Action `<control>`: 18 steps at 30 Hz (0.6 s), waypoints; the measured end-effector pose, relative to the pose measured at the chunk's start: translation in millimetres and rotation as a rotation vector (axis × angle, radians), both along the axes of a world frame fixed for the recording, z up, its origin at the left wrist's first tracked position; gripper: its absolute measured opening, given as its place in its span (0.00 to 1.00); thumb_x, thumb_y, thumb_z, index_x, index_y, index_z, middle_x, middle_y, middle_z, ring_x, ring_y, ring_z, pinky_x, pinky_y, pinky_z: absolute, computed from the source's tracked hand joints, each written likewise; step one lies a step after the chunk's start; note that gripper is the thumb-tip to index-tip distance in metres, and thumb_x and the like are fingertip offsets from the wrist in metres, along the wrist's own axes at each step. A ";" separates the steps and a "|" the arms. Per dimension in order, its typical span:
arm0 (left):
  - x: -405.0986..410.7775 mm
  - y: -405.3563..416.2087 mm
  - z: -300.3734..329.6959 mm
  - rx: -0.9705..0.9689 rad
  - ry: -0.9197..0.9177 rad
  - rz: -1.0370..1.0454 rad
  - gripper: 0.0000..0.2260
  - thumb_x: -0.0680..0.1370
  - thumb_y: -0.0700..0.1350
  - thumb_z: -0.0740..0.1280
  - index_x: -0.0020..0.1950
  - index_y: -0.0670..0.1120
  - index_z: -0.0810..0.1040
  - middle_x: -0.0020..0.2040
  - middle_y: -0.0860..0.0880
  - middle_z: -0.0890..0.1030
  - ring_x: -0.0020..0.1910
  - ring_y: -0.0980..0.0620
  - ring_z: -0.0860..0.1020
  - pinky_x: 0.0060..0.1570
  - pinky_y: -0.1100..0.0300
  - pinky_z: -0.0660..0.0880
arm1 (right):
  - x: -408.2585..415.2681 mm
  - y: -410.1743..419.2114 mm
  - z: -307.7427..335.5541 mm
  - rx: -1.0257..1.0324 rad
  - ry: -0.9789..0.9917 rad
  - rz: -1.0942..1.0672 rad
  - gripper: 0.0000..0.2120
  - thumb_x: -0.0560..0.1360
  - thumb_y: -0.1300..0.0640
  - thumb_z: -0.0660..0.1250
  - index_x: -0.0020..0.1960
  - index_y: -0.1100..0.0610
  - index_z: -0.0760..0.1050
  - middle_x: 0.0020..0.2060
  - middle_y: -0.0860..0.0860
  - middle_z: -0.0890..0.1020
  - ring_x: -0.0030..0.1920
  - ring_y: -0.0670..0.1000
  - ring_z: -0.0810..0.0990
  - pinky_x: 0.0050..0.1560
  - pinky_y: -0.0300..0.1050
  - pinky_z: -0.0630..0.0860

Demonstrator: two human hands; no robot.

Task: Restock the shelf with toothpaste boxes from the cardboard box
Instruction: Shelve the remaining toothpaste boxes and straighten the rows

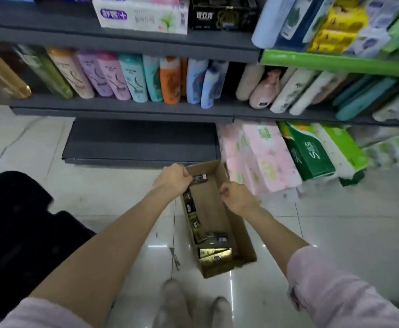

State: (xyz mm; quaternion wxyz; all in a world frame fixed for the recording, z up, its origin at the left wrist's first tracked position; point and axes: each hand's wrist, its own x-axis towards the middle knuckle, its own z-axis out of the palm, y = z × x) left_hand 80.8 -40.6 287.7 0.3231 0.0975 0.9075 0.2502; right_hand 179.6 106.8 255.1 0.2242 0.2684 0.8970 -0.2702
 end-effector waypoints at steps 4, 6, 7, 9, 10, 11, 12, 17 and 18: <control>44.5 14.5 -68.0 -0.025 -0.049 0.015 0.11 0.78 0.46 0.61 0.56 0.44 0.78 0.55 0.43 0.80 0.53 0.44 0.79 0.51 0.56 0.75 | 46.2 9.4 -65.1 0.029 -0.096 0.027 0.13 0.76 0.60 0.58 0.57 0.58 0.77 0.55 0.59 0.81 0.57 0.60 0.79 0.55 0.49 0.76; 67.8 23.5 -114.8 -0.017 -0.070 0.024 0.12 0.78 0.44 0.61 0.57 0.42 0.78 0.55 0.41 0.80 0.54 0.43 0.78 0.52 0.56 0.75 | 66.3 15.8 -107.2 0.034 -0.127 0.025 0.13 0.76 0.61 0.58 0.57 0.59 0.76 0.55 0.60 0.80 0.57 0.60 0.78 0.53 0.48 0.75; 81.7 27.9 -143.1 -0.015 -0.087 0.014 0.12 0.79 0.44 0.60 0.57 0.40 0.78 0.56 0.40 0.80 0.55 0.43 0.78 0.51 0.57 0.74 | 78.1 17.6 -132.6 0.028 -0.140 0.015 0.13 0.76 0.61 0.59 0.58 0.59 0.76 0.56 0.60 0.79 0.57 0.60 0.78 0.53 0.48 0.75; 105.6 34.6 -197.8 -0.021 -0.124 -0.014 0.12 0.80 0.42 0.60 0.58 0.38 0.77 0.57 0.40 0.79 0.56 0.43 0.77 0.49 0.58 0.73 | 96.4 21.7 -181.9 0.027 -0.147 0.009 0.13 0.75 0.60 0.61 0.60 0.58 0.74 0.57 0.60 0.77 0.58 0.60 0.77 0.55 0.50 0.75; 115.9 38.3 -229.1 -0.032 -0.141 -0.020 0.12 0.80 0.42 0.60 0.58 0.38 0.77 0.57 0.39 0.79 0.56 0.43 0.77 0.47 0.59 0.72 | 103.6 24.2 -209.9 0.032 -0.146 0.013 0.15 0.75 0.60 0.62 0.61 0.58 0.73 0.58 0.60 0.76 0.59 0.60 0.76 0.57 0.51 0.75; 123.1 42.0 -261.2 -0.040 -0.151 -0.023 0.12 0.80 0.42 0.60 0.58 0.37 0.77 0.57 0.39 0.79 0.56 0.44 0.77 0.45 0.60 0.71 | 107.8 27.2 -237.3 0.036 -0.144 0.018 0.17 0.75 0.59 0.63 0.64 0.57 0.71 0.60 0.60 0.75 0.60 0.61 0.74 0.60 0.52 0.74; 128.5 45.8 -293.4 -0.050 -0.165 -0.029 0.12 0.80 0.42 0.60 0.57 0.36 0.77 0.57 0.39 0.78 0.56 0.44 0.77 0.44 0.60 0.71 | 111.2 29.9 -265.8 0.040 -0.143 0.020 0.19 0.75 0.58 0.64 0.66 0.57 0.69 0.61 0.60 0.73 0.62 0.61 0.72 0.62 0.52 0.72; 146.2 67.6 -447.0 -0.120 -0.182 -0.025 0.15 0.81 0.43 0.59 0.61 0.34 0.73 0.62 0.37 0.75 0.60 0.42 0.75 0.52 0.57 0.73 | 122.7 41.4 -416.8 0.029 -0.174 0.040 0.25 0.76 0.57 0.63 0.72 0.55 0.61 0.65 0.59 0.68 0.66 0.60 0.66 0.66 0.54 0.67; 146.3 73.9 -472.9 -0.143 -0.173 -0.014 0.16 0.81 0.43 0.59 0.64 0.34 0.71 0.65 0.36 0.72 0.63 0.42 0.72 0.58 0.56 0.71 | 121.9 44.5 -444.6 0.032 -0.175 0.047 0.26 0.76 0.57 0.63 0.73 0.54 0.60 0.66 0.59 0.67 0.67 0.60 0.65 0.66 0.54 0.67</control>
